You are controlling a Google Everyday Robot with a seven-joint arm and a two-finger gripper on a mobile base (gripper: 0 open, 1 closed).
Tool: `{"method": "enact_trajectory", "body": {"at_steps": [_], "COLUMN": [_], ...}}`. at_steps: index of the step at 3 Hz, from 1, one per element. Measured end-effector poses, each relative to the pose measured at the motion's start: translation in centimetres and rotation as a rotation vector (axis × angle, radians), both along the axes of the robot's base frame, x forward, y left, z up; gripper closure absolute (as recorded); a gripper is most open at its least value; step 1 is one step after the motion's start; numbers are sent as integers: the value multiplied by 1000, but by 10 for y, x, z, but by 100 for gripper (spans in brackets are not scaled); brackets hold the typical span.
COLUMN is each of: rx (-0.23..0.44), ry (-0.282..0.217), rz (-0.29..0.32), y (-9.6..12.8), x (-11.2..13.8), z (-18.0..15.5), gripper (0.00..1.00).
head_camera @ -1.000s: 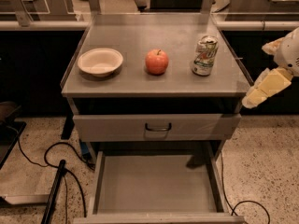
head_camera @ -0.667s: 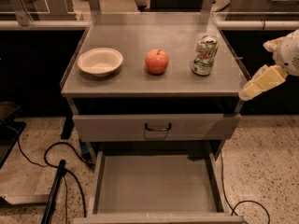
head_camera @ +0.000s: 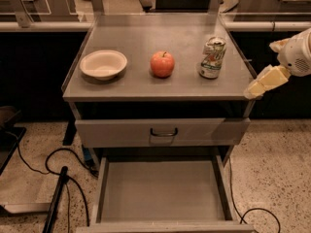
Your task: Place 7up can into middle drawer
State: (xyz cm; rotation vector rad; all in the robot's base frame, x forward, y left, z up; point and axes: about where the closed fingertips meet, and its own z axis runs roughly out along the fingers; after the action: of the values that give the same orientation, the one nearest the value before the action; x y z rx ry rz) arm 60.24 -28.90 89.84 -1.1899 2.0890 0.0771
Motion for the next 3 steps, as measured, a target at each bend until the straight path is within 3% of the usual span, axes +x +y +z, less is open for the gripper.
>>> {"method": "enact_trajectory", "body": {"at_steps": [1,2,3], "rx": [44,110,111], "ry": [-20,-79,-80], "rz": [3,29,31], "y": [16,57,59], "x": [27,90,91], "z": [-15,-32,-33], "gripper": [0,0,0]}}
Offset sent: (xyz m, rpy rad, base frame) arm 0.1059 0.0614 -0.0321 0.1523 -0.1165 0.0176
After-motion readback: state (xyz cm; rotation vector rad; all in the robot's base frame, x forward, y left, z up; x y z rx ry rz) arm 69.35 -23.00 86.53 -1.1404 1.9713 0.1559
